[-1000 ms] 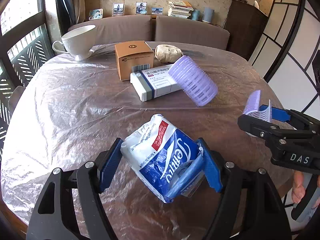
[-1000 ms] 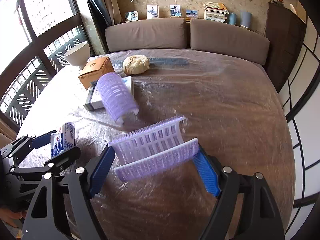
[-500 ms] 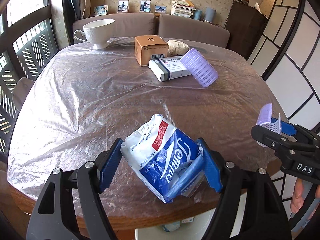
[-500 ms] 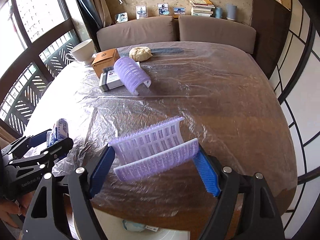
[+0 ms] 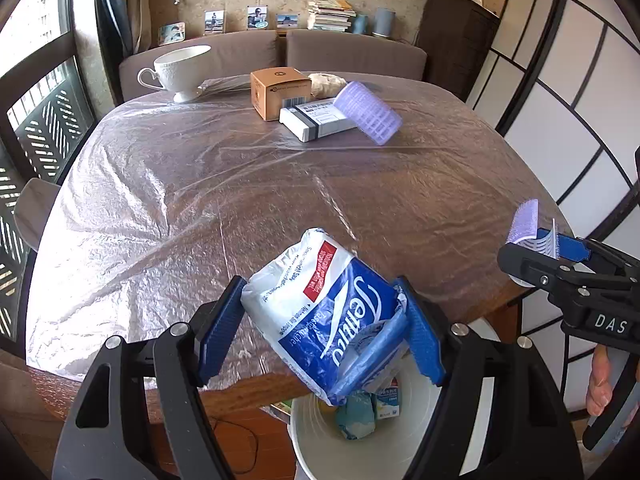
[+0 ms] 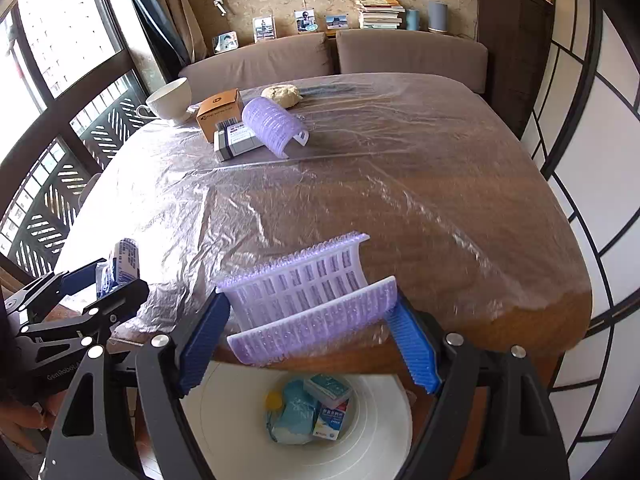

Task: Collect trash
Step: 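Carry the tissue pack and purple roller clip down over the white bin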

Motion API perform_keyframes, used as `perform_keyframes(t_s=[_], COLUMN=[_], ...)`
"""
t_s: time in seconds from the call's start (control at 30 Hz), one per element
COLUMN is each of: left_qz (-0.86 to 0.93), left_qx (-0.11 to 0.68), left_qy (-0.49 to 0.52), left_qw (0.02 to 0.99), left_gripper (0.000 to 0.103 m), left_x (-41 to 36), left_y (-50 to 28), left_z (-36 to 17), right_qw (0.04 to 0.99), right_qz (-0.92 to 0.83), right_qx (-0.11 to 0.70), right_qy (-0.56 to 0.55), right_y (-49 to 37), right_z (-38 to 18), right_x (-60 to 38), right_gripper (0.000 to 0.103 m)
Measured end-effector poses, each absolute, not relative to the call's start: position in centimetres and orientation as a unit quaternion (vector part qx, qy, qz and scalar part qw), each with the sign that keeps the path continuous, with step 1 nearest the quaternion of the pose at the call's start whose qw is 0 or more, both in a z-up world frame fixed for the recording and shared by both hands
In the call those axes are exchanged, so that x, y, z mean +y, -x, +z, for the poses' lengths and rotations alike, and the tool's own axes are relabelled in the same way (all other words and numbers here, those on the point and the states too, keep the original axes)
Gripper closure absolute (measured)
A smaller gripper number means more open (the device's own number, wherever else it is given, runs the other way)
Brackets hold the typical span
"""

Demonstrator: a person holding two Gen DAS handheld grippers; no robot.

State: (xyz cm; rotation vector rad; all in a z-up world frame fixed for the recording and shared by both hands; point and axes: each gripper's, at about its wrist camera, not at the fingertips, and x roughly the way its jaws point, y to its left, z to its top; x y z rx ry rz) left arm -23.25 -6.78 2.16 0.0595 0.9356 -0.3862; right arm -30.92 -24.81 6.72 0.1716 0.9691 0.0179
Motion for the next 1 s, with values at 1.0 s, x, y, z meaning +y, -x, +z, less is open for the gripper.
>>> perform_keyframes(t_s=[1.0], left_qz=[-0.142], left_qx=[0.501], left_qy=[-0.028], left_qw=[0.853], left_gripper=[0.028], left_x=[-10.5], left_y=[33.2], left_z=[-1.8], right_qw=[0.849], right_qz=[0.098], right_qx=[0.518], right_qy=[-0.038], right_y=[40.1], right_z=[2.5], right_x=[-26.6], right_gripper=[0.025])
